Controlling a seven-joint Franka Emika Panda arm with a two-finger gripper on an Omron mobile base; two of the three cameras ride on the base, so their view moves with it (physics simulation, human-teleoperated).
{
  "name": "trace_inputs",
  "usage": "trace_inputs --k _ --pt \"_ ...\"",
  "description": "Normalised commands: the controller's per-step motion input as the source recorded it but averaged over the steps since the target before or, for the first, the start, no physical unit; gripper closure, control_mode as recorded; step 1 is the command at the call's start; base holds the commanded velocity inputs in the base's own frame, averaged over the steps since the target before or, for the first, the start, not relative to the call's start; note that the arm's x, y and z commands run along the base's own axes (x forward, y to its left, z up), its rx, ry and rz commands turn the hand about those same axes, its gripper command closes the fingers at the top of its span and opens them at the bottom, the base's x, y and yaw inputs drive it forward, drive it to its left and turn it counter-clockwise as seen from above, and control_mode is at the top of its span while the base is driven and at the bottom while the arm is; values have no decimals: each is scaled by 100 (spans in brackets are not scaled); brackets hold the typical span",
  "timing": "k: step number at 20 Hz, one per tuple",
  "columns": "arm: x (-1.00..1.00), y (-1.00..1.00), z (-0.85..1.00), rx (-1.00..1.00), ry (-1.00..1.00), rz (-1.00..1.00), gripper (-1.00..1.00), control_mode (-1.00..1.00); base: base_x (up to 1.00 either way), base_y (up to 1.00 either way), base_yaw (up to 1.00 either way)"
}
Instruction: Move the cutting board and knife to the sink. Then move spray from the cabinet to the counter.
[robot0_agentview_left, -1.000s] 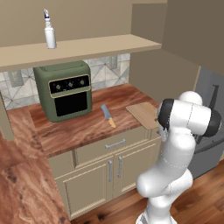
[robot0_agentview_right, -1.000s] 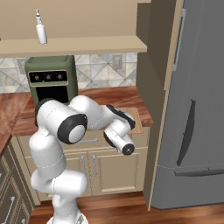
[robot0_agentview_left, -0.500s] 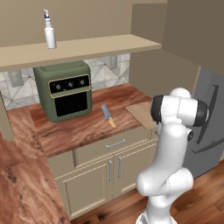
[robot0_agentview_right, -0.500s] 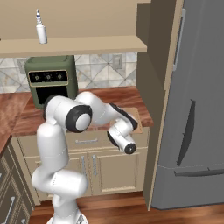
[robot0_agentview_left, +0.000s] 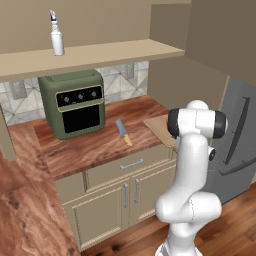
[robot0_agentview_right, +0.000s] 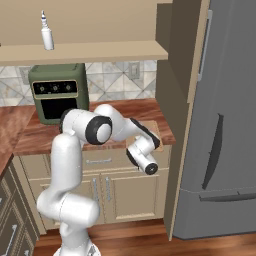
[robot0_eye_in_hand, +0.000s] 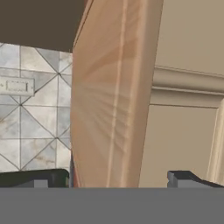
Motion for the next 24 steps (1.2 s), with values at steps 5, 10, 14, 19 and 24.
trace_inputs --k 5,10,14,19,24 --pt "33 -3 -13 2 0 0 100 -100 0 0 0" --pt "16 -3 -8 2 0 0 100 -100 0 0 0" --pt "1 -10 0 1 0 0 100 -100 0 0 0" --pt "-8 -13 15 7 -2 0 100 -100 0 0 0" --pt "-12 0 12 0 -2 1 100 -100 0 0 0"
